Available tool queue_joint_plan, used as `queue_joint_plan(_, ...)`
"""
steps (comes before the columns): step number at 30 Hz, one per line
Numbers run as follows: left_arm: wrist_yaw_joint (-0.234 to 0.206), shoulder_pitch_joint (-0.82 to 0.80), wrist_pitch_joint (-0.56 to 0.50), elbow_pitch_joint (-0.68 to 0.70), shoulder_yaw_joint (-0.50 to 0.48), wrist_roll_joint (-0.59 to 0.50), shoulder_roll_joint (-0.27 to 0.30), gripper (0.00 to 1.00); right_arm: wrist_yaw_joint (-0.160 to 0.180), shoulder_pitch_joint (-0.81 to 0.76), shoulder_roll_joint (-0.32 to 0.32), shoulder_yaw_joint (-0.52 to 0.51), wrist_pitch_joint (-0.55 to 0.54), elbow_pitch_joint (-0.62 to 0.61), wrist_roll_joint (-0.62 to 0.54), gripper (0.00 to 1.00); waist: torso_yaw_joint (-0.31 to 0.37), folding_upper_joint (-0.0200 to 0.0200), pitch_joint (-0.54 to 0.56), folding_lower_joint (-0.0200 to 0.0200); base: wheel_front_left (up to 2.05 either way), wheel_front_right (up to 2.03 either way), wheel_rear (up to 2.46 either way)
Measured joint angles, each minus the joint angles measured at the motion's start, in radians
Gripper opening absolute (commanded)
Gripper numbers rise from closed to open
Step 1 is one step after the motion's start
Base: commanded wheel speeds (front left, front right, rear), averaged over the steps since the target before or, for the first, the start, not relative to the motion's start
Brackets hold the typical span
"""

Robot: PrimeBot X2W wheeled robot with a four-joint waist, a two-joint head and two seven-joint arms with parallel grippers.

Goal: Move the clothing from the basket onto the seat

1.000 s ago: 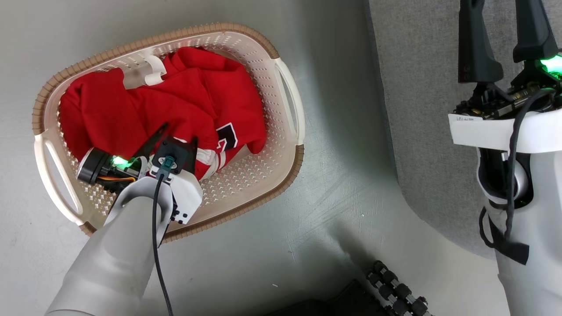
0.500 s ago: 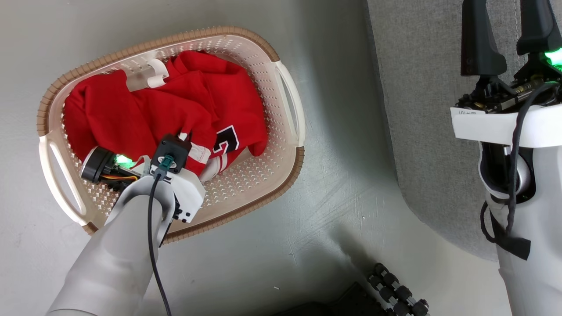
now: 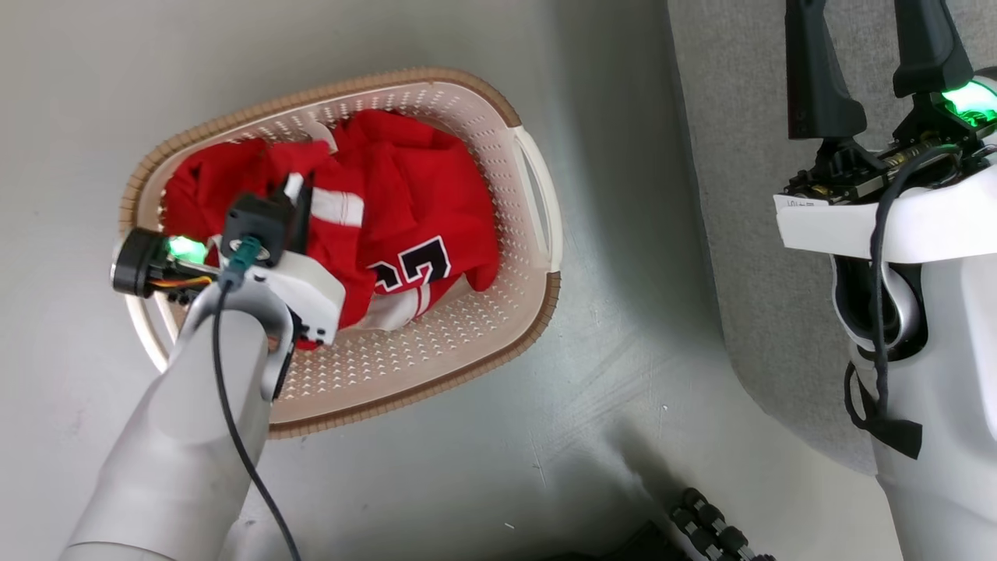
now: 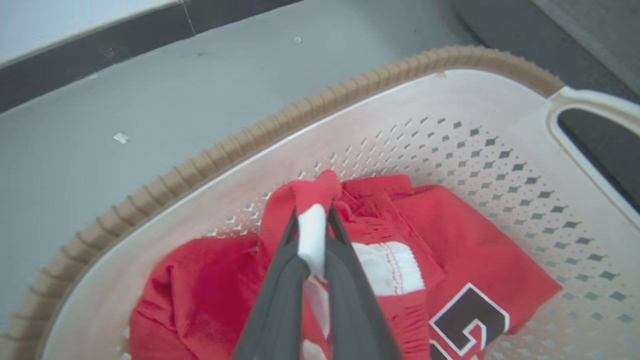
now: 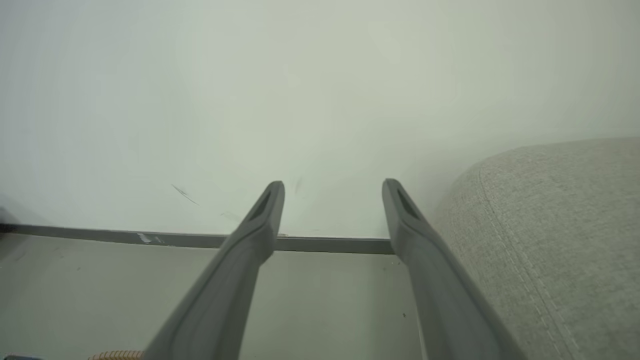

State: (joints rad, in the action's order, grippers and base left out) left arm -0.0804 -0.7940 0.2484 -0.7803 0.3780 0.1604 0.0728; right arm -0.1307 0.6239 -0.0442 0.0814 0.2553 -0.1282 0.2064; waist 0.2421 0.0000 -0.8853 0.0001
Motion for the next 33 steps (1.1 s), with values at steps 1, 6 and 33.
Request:
queue_joint_plan(1, -0.005, 0.000, 0.000, 0.018, -0.009, 0.007, 0.002, 0.00, 0.000, 0.000, 0.000, 0.001, 0.000, 0.000, -0.006, 1.00, -0.004, 0.0000, 0.006, 0.0000, 0.00, 0.00, 0.00)
queue_joint_plan(6, -0.023, 0.006, 0.001, 0.098, -0.044, 0.027, 0.025, 0.00, 0.000, 0.000, -0.001, 0.003, 0.000, 0.002, -0.021, 1.00, -0.025, 0.0000, 0.035, 0.0000, 0.00, 0.00, 0.00)
queue_joint_plan(33, 0.007, 0.136, 0.004, 0.485, -0.145, 0.096, 0.106, 0.00, 0.000, -0.086, -0.007, 0.001, 0.000, 0.107, -0.116, 1.00, -0.121, 0.0000, 0.277, 0.0000, 0.00, 0.00, 0.00)
